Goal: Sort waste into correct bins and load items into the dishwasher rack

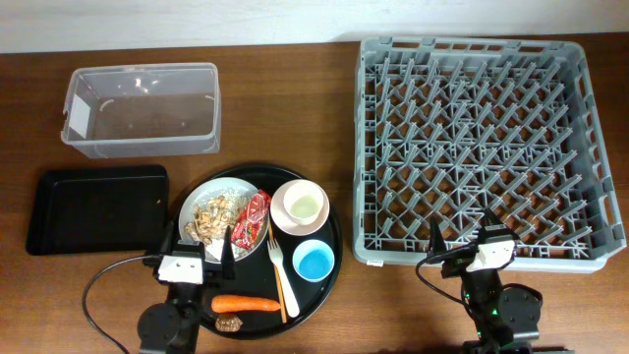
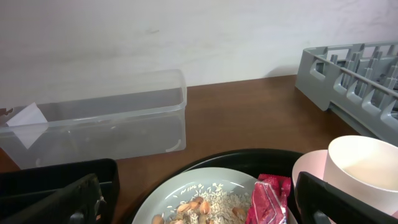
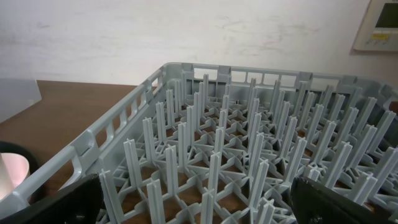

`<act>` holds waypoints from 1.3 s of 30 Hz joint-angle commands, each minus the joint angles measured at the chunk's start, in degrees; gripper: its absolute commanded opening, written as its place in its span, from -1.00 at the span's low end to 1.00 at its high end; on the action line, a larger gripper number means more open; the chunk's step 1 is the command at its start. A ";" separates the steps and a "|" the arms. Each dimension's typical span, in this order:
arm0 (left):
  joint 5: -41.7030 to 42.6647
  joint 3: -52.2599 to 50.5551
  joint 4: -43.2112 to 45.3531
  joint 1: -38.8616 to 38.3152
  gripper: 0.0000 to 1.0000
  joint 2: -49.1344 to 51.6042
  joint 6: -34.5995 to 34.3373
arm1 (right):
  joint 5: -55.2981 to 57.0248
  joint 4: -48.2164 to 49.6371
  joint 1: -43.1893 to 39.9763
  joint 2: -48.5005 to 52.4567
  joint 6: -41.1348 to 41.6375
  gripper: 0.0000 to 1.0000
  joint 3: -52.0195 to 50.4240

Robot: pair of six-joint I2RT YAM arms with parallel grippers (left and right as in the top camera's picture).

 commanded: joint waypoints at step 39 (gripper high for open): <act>9.92 58.34 -41.90 0.17 0.98 68.32 -4.81 | 2.93 -54.42 -0.37 47.04 13.33 0.97 47.12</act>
